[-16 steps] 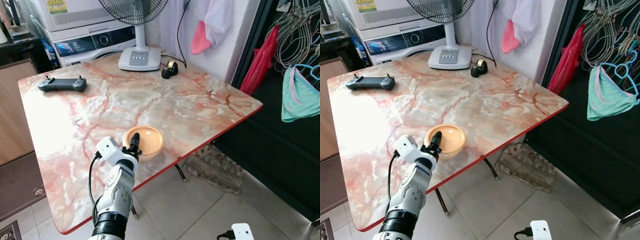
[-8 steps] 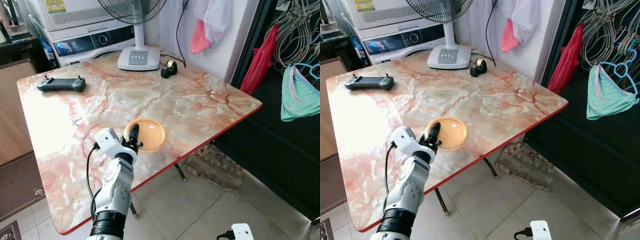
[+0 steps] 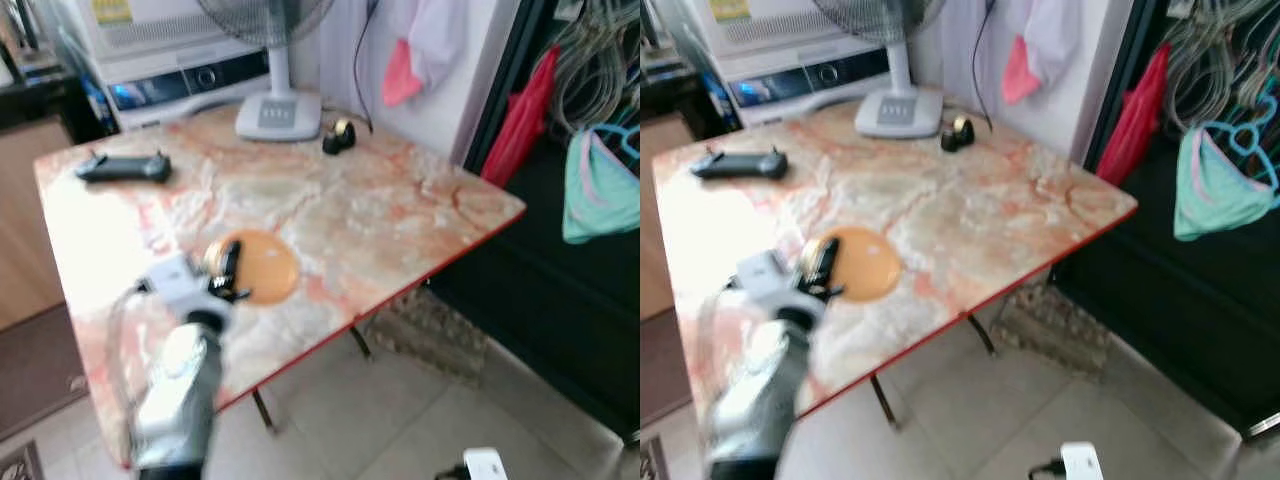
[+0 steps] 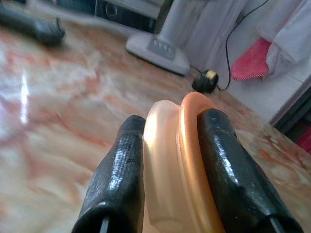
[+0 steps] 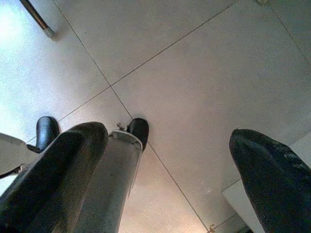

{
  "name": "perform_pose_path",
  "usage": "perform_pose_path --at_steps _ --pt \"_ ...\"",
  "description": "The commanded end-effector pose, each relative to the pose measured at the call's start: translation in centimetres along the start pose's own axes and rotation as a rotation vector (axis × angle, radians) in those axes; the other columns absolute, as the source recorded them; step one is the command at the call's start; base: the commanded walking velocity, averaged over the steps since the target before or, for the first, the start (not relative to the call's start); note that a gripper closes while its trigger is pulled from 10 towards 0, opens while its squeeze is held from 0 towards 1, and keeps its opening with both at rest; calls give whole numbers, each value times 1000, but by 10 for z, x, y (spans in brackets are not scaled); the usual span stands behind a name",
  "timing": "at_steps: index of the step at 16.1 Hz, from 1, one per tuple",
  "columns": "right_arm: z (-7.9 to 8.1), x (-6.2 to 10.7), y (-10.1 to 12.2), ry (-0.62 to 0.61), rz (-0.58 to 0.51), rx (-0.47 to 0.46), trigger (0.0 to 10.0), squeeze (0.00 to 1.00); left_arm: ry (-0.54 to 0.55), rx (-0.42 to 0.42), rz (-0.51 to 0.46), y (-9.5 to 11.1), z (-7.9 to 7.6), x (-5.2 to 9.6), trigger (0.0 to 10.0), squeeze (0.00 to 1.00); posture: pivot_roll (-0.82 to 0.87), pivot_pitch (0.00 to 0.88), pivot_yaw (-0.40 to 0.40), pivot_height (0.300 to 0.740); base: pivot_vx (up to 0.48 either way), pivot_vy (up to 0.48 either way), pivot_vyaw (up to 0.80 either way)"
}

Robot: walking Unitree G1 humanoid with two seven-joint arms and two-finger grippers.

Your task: Restocking fridge

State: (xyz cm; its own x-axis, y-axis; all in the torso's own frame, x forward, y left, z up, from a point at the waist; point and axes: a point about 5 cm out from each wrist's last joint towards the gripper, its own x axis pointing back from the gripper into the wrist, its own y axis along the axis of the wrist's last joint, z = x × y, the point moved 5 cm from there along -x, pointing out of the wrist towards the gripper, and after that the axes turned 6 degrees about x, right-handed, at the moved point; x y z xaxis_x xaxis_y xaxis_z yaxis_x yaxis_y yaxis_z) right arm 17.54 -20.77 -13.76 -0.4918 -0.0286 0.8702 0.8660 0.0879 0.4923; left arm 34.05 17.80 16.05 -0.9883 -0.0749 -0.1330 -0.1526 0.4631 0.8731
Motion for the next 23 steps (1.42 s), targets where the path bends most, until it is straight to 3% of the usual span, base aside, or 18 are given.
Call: perform_pose_path --at_steps 1,4,5,7,10,17,23 --pt "-1 0 -2 -7 1 -8 10000 0 2 -51 -47 20 1 3 10000 0 65 0 -1 740 0 0 0" --pt "-2 0 0 -17 -9 -27 10000 0 35 -99 -71 34 11 7 10000 0 80 0 -4 740 0 0 0" --pt "-3 0 1 -25 -16 -37 10000 0 4 -300 -69 36 14 10 10000 0 89 0 -7 740 0 0 0" --pt "-3 0 3 -24 -20 -34 10000 0 -97 -536 -47 27 6 11 10000 0 85 0 -12 740 0 0 0" --pt "-2 0 4 -24 -30 -40 10000 0 -158 -618 -32 22 1 10 10000 0 72 0 -2 740 0 0 0" --pt "-3 0 3 -32 -29 -56 10000 0 -165 -573 -37 13 -11 10 10000 0 69 0 -5 740 0 0 0" --pt "-2 0 1 -16 -5 -20 10000 0 -147 -511 -46 13 -11 8 10000 0 68 0 -6 740 0 0 -743"
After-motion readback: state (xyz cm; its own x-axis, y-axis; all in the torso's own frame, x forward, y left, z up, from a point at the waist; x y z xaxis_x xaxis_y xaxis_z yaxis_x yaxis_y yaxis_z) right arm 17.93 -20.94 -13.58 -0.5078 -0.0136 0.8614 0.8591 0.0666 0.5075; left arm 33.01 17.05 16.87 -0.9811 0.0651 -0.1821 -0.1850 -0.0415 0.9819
